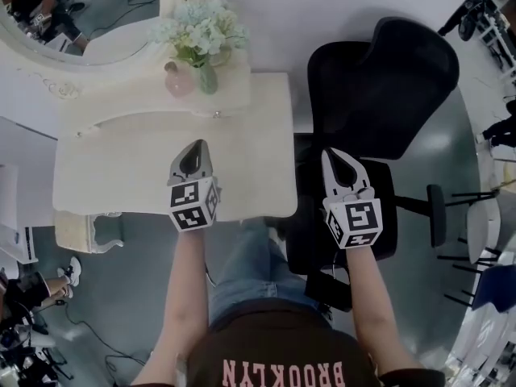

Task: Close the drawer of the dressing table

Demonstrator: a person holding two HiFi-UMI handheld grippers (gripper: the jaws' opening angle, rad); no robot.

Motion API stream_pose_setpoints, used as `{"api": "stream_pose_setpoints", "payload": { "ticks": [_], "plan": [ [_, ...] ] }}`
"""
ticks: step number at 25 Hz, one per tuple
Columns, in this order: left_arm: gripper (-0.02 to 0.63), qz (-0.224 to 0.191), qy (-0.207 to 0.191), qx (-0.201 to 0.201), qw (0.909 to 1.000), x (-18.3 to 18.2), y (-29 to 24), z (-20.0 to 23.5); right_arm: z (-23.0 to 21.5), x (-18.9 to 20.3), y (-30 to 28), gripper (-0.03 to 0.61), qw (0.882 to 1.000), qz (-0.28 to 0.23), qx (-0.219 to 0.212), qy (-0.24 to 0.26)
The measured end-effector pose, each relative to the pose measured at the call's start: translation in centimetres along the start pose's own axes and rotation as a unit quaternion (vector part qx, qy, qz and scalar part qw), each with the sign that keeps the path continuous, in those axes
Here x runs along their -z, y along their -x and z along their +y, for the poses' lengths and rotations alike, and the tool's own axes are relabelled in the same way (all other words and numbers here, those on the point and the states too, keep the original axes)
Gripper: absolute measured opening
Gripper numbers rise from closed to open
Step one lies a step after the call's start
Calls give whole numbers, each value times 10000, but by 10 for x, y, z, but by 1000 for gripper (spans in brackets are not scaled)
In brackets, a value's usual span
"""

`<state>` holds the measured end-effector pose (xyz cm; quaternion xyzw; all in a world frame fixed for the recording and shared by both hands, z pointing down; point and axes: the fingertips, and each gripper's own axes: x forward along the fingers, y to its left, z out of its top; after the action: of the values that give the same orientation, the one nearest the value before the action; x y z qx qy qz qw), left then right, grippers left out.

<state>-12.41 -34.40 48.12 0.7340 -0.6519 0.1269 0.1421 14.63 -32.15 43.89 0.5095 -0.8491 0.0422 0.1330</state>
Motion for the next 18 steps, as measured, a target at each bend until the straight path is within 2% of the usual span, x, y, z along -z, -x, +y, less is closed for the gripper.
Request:
{"api": "stream_pose_setpoints", "payload": {
  "ticks": [7, 18],
  "plan": [
    [5, -357, -34, -78, 9993, -19, 44, 1, 9, -26, 22, -2, 9995, -313, -71, 79],
    [5, -1034, -249, -33, 9943, -69, 97, 18, 31, -69, 42, -2, 9975, -676, 48, 218]
  ]
}}
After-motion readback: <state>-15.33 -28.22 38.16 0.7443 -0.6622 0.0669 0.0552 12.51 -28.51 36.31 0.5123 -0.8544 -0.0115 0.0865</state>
